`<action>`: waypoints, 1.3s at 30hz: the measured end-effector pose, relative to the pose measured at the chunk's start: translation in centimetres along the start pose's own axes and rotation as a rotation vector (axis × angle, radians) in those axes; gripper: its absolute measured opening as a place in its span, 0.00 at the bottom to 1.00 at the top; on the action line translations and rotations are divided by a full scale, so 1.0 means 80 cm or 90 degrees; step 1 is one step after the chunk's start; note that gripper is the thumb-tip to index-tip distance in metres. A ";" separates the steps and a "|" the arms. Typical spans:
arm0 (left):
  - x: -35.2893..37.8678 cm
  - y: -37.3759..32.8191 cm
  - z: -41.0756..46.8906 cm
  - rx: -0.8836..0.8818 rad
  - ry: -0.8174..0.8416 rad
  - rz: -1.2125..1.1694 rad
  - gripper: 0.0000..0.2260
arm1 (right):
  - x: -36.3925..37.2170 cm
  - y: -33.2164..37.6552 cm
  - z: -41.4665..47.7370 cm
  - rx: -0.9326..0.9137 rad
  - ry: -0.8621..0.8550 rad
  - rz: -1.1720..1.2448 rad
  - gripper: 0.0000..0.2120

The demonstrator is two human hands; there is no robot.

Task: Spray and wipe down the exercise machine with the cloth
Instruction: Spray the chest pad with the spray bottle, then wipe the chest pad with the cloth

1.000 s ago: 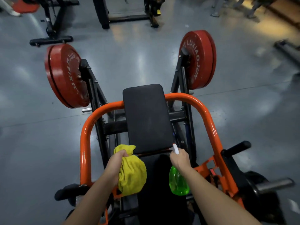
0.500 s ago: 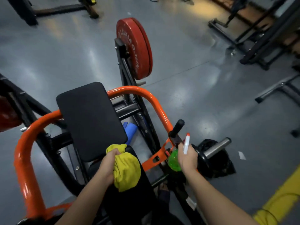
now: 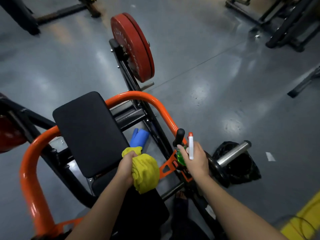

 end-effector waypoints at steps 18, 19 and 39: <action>-0.095 -0.010 0.003 0.073 0.037 -0.039 0.28 | 0.143 0.094 -0.123 0.071 0.388 0.197 0.36; -0.101 -0.020 -0.003 0.077 0.060 -0.071 0.29 | 0.158 0.117 -0.129 0.053 0.432 0.175 0.39; -0.312 -0.255 0.275 0.471 -0.334 0.461 0.19 | 0.393 0.412 0.041 -0.367 0.122 -0.165 0.25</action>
Point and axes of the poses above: each hand's wrist, its own z-axis towards the middle knuckle, its own x-axis out of the palm, y = z × x, the point moved 1 cm from there along z, towards the middle knuckle, and after that the axes turned 10 degrees about x, right-handed, at the moved point
